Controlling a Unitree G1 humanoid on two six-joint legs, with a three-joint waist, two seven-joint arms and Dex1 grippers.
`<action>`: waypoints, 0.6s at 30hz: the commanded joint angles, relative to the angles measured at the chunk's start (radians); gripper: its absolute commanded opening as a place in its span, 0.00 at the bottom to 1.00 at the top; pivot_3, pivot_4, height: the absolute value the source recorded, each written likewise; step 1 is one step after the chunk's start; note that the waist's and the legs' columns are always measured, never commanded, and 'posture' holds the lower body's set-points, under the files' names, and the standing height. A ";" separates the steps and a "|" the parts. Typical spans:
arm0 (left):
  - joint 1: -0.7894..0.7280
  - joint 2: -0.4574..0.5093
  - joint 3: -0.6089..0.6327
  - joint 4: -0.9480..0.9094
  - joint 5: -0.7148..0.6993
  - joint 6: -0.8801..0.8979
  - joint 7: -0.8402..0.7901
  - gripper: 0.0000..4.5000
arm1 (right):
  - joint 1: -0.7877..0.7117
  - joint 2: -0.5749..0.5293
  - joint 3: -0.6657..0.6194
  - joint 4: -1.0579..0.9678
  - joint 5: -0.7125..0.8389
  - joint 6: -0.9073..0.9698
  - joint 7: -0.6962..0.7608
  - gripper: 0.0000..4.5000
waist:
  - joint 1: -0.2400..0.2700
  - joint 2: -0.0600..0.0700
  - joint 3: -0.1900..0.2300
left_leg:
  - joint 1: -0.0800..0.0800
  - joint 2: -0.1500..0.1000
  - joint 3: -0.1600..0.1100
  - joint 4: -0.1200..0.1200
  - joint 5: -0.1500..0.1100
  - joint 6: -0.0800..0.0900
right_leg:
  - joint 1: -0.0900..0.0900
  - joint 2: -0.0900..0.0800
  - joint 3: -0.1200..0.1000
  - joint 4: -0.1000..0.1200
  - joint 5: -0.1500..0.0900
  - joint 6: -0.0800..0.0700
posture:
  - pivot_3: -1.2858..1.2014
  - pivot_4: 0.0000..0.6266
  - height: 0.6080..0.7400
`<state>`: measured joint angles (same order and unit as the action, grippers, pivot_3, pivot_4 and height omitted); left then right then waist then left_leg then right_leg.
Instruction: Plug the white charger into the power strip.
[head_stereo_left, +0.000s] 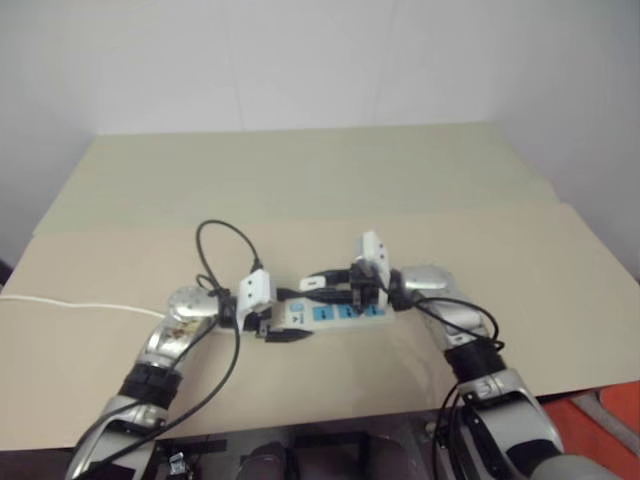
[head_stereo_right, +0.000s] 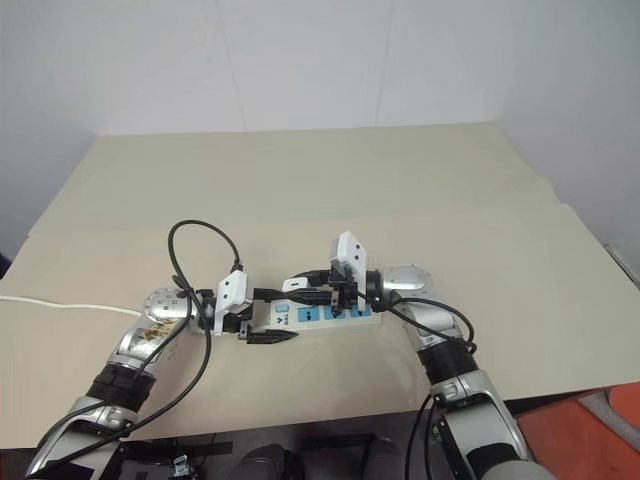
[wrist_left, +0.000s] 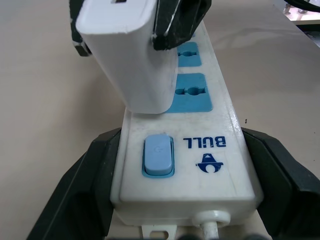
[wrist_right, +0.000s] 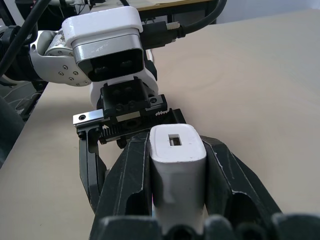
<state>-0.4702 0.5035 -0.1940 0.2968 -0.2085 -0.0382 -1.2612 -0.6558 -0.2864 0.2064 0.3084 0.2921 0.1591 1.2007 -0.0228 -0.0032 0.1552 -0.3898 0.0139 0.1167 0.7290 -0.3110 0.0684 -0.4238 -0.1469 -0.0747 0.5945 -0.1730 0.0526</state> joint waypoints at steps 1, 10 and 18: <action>0.016 0.016 -0.017 -0.017 0.023 0.012 -0.003 0.73 | 0.005 -0.001 0.012 0.028 -0.015 -0.041 0.026 0.25 | -0.001 0.000 0.000 | 0.000 0.000 0.000 0.000 0.000 0.000 | 0.000 0.000 0.000 0.000 0.000 0.000 | 0.52 0.24 1.00; 0.023 0.027 -0.016 -0.028 0.020 0.013 -0.001 0.73 | 0.014 -0.085 -0.001 0.081 -0.021 -0.118 0.118 0.25 | 0.007 0.000 0.000 | 0.000 0.000 0.000 0.000 0.000 0.000 | 0.000 0.000 0.000 0.000 0.000 0.000 | 0.52 0.24 1.00; 0.042 0.051 -0.016 -0.049 0.017 0.013 -0.002 0.73 | -0.020 -0.148 -0.017 0.232 -0.036 -0.210 0.202 0.25 | 0.009 0.000 0.000 | 0.000 0.000 0.000 0.000 0.000 0.000 | 0.001 0.000 0.000 0.000 0.000 0.000 | 0.52 0.24 1.00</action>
<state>-0.4511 0.5040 -0.2200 0.2529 -0.2103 -0.0364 -1.2503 -0.6951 -0.3494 0.2202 0.4665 0.2990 -0.0382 1.3894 -0.0135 -0.0032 0.1551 -0.3895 0.0136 0.1164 0.7287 -0.3110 0.0684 -0.4230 -0.1469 -0.0748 0.5941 -0.1731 0.0525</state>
